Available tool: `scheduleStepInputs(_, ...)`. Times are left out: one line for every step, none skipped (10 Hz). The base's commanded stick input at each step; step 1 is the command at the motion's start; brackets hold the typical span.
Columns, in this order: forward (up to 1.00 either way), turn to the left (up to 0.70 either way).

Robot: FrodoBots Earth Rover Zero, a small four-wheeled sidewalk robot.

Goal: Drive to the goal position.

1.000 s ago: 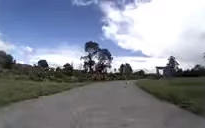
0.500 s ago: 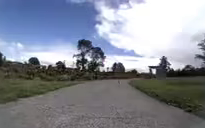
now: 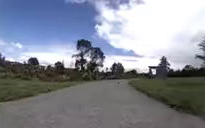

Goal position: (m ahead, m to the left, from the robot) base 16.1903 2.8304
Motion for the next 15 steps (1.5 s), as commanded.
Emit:
scheduleStepInputs(0.85, 0.0)
scheduleStepInputs(0.85, 0.0)
scheduleStepInputs(0.85, 0.0)
scheduleStepInputs(0.85, 0.0)
scheduleStepInputs(0.85, 0.0)
scheduleStepInputs(0.85, 0.0)
scheduleStepInputs(0.85, -0.06)
scheduleStepInputs(0.85, -0.17)
scheduleStepInputs(0.85, -0.28)
scheduleStepInputs(0.85, -0.34)
scheduleStepInputs(0.85, -0.34)
scheduleStepInputs(0.85, -0.34)
scheduleStepInputs(0.85, -0.22)
scheduleStepInputs(0.85, -0.12)
scheduleStepInputs(0.85, -0.01)
